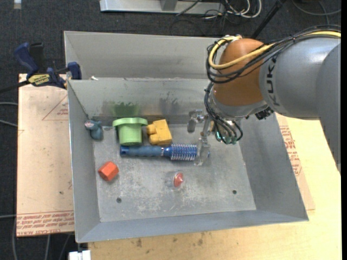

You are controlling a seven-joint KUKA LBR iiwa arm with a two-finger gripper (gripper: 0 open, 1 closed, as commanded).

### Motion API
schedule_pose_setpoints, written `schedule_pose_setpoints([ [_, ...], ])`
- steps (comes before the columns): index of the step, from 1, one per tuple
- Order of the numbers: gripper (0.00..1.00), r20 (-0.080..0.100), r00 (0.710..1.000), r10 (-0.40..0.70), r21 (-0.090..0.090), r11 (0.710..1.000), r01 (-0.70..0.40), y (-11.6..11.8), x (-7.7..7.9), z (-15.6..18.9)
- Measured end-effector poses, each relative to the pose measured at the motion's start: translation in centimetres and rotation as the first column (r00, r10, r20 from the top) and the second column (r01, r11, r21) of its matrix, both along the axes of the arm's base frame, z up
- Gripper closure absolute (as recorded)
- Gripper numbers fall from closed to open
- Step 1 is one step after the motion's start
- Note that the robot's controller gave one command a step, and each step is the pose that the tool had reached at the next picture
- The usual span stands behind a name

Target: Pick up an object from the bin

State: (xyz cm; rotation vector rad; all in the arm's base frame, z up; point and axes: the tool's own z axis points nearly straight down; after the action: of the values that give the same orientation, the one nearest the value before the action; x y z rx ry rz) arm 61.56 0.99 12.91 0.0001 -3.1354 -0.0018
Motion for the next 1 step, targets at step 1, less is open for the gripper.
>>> schedule_pose_setpoints([
  [1,0.00,0.003,0.993,0.119,0.001,0.993,-0.119,3.75,0.20,-6.21],
])
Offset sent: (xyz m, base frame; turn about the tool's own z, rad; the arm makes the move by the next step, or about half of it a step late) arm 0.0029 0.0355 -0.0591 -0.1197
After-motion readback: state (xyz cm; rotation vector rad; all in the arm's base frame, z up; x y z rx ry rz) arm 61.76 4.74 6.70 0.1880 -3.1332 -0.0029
